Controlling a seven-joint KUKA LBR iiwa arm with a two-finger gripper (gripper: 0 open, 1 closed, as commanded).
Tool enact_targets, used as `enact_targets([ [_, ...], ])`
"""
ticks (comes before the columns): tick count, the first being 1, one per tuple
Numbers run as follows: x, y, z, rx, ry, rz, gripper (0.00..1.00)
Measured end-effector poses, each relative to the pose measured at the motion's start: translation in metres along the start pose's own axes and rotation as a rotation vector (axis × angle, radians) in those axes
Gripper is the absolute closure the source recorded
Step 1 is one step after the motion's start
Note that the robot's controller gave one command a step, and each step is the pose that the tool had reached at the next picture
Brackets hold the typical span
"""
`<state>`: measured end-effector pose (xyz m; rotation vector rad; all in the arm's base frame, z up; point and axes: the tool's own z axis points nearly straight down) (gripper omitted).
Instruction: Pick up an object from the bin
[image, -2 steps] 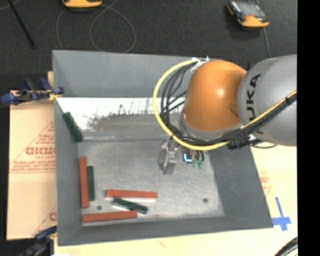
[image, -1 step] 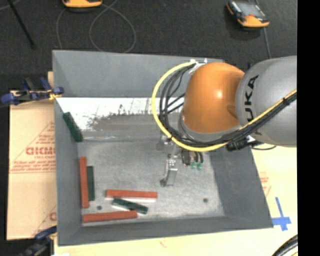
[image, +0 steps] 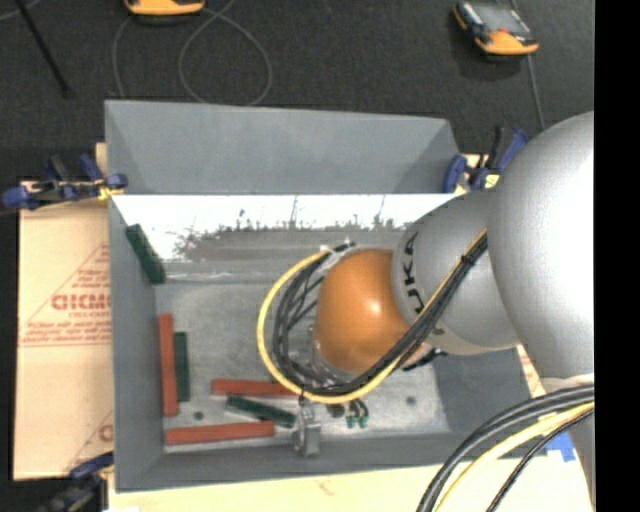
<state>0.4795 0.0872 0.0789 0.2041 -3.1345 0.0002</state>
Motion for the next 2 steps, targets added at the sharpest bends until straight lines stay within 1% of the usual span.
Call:
enact_targets([
  [1,-0.002,0.0,-0.003,-0.001,-0.005,0.006,1.0],
  [2,-0.019,0.028,-0.127,-0.001,-0.012,-0.042,1.0],
])
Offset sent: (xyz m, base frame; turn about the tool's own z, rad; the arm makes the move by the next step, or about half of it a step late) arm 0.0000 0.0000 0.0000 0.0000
